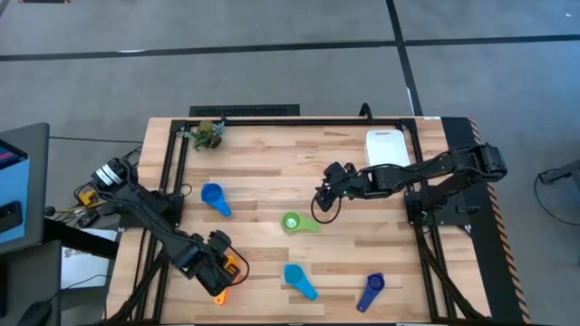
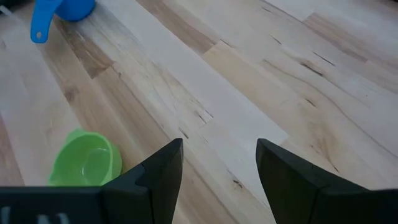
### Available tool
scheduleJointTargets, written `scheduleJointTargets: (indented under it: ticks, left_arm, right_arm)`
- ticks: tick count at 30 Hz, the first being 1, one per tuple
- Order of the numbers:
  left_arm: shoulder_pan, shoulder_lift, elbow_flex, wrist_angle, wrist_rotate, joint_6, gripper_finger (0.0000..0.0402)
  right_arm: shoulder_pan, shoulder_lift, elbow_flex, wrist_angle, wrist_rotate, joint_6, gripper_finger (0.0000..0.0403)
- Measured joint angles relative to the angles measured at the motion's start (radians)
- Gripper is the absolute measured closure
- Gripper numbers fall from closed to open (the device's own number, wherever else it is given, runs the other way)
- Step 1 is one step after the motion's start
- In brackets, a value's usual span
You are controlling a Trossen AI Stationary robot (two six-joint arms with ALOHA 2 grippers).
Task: Nest measuring cups in basket
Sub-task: Stack the yellow measuring cup on top of the red measuring cup
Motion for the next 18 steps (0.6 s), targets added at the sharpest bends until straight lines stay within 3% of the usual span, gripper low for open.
scheduleJointTargets:
  ticks: [4,18]
  left_arm:
    - [0.0,0.0,0.0,0.0,-0.001,-0.002,0.0396]
    - [0.0,0.0,0.037,-0.029,-0.016,0.019,0.0401]
  right_arm:
    - [0.0,0.0,0.0,0.0,0.0,0.0,0.0178]
    - [0.0,0.0,0.0,0.0,0.002,0.0,0.0178]
